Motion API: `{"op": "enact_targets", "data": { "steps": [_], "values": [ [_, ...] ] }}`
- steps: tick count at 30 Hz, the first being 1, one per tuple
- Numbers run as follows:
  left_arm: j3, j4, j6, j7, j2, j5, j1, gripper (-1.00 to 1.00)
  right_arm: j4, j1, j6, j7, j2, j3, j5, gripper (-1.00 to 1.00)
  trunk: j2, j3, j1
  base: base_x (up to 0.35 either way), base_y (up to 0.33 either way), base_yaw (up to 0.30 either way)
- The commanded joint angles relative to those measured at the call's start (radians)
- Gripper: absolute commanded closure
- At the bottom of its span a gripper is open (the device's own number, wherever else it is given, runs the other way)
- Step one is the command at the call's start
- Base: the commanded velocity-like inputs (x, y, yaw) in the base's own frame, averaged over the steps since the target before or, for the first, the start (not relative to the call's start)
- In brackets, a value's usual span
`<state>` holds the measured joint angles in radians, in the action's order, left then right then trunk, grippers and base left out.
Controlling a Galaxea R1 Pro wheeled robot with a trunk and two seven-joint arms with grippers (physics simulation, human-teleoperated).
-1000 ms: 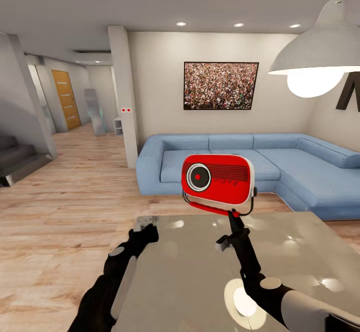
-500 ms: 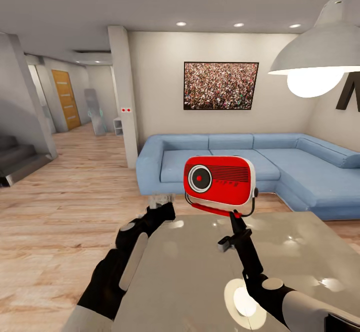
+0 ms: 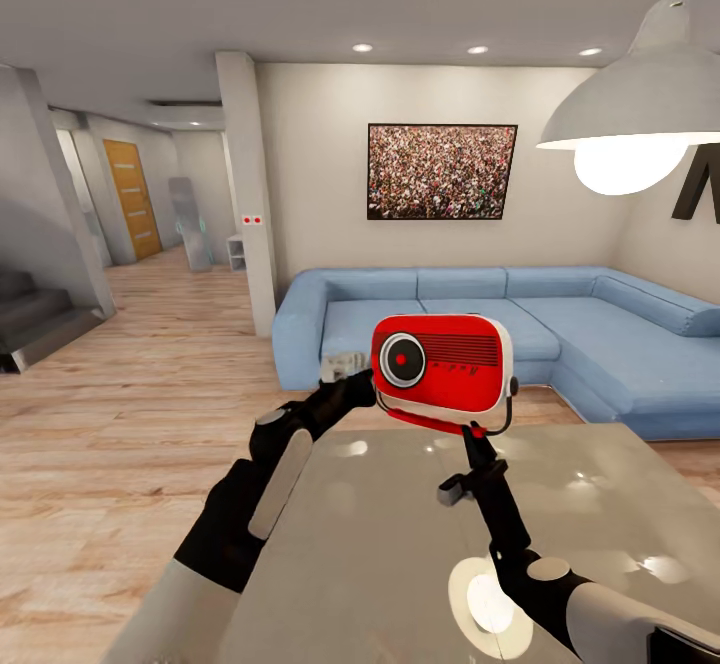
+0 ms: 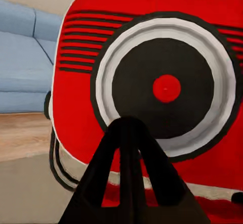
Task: Turn on the radio receiver that's on the table in the living room.
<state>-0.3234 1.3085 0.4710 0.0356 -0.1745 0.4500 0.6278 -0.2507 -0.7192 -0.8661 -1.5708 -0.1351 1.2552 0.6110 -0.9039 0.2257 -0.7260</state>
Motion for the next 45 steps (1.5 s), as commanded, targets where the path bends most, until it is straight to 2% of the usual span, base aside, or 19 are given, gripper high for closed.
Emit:
{"op": "enact_targets", "data": {
  "steps": [1, 2, 3, 5, 8, 12, 17, 29, 45],
  "values": [
    [-0.003, 0.000, 0.000, 0.001, 0.000, 0.016, 0.012, 1.00, 0.000, 0.000, 0.001, 0.000, 0.000, -0.002, 0.003, 1.00, 0.000, 0.000, 0.000, 0.000, 0.000, 0.000],
    [-0.011, -0.001, 0.000, 0.003, 0.000, 0.054, 0.026, 1.00, 0.000, 0.000, 0.001, 0.000, 0.001, -0.002, 0.003, 1.00, 0.000, 0.000, 0.000, 0.000, 0.000, 0.000],
    [-0.023, -0.003, 0.000, 0.003, 0.000, 0.078, 0.035, 1.00, 0.000, 0.000, 0.001, 0.000, 0.001, -0.002, 0.003, 1.00, 0.000, 0.000, 0.000, 0.000, 0.000, 0.000],
    [-0.041, -0.006, 0.000, 0.003, 0.000, 0.104, 0.049, 1.00, 0.001, 0.000, 0.001, 0.000, 0.001, -0.002, 0.003, 1.00, 0.000, 0.000, 0.000, 0.000, 0.000, 0.000],
    [-0.054, -0.016, 0.000, 0.003, 0.000, 0.127, 0.070, 1.00, 0.001, 0.000, 0.001, 0.000, 0.002, -0.001, 0.003, 1.00, 0.000, 0.000, 0.000, 0.000, 0.000, 0.000],
    [-0.061, -0.030, 0.001, 0.007, 0.000, 0.141, 0.104, 1.00, 0.001, 0.000, 0.002, 0.000, 0.003, 0.000, 0.005, 1.00, 0.000, 0.000, 0.000, 0.000, 0.000, 0.000],
    [-0.062, -0.078, 0.000, 0.042, 0.000, 0.175, 0.117, 1.00, 0.001, 0.000, 0.002, 0.000, 0.004, 0.000, 0.007, 1.00, 0.000, 0.000, 0.000, 0.000, 0.000, 0.000],
    [-0.060, -0.218, -0.011, 0.047, 0.000, 0.177, 0.127, 1.00, 0.001, 0.000, 0.007, 0.000, 0.005, 0.000, 0.007, 1.00, 0.000, 0.000, 0.000, 0.000, 0.000, 0.000],
    [-0.059, -0.236, -0.012, 0.044, 0.000, 0.175, 0.148, 1.00, 0.001, 0.003, 0.010, 0.000, 0.007, 0.003, 0.012, 1.00, 0.000, 0.000, 0.000, 0.000, 0.000, 0.000]
  ]
}}
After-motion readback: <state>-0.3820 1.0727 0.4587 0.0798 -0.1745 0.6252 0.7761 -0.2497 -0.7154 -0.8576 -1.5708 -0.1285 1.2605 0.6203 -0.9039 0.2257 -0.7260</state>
